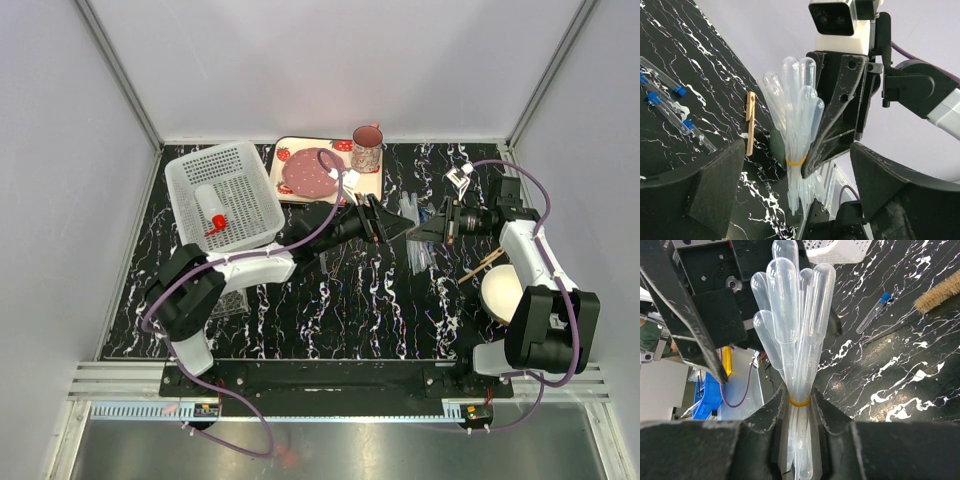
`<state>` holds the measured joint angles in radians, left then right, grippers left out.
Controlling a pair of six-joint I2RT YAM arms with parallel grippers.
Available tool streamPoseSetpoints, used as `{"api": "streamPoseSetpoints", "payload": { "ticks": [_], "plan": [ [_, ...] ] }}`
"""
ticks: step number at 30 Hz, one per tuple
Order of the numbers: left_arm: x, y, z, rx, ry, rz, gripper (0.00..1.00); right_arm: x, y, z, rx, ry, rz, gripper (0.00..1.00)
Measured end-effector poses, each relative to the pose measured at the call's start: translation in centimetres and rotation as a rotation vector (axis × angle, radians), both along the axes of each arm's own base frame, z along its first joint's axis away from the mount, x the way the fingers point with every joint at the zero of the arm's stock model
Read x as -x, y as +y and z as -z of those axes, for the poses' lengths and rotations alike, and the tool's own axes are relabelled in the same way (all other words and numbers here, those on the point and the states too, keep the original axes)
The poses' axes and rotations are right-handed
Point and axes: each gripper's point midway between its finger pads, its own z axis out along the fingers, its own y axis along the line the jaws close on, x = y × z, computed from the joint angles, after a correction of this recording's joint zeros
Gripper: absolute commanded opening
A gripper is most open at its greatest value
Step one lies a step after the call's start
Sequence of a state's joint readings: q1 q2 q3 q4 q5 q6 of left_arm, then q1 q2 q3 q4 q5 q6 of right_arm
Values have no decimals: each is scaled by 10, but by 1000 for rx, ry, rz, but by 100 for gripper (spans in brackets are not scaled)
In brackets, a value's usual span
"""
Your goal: Organize the chemistry lab equipment
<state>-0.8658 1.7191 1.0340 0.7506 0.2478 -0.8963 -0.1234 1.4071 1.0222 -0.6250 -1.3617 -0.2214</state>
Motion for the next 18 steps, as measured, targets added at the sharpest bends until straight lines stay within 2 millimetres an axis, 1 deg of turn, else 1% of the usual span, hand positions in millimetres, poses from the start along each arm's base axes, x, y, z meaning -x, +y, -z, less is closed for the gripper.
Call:
{"api": "streamPoseSetpoints", "payload": {
  "ticks": [5, 9, 13, 16, 18],
  "plan": [
    [-4, -15, 6, -17, 0, 12, 79, 2, 1, -2, -16, 0, -11, 17],
    [-6, -21, 8, -27, -2, 15, 70, 3, 2, -2, -19, 0, -14, 17],
    [-9, -25, 12, -47, 1, 16, 54, 4, 3, -2, -23, 1, -19, 16],
    [-11, -27, 9, -48, -5, 14, 47, 5, 3, -2, -26, 3, -22, 16],
    [-12, -28, 7, -47, -7, 16, 46, 5, 3, -2, -26, 4, -22, 17]
  ]
}}
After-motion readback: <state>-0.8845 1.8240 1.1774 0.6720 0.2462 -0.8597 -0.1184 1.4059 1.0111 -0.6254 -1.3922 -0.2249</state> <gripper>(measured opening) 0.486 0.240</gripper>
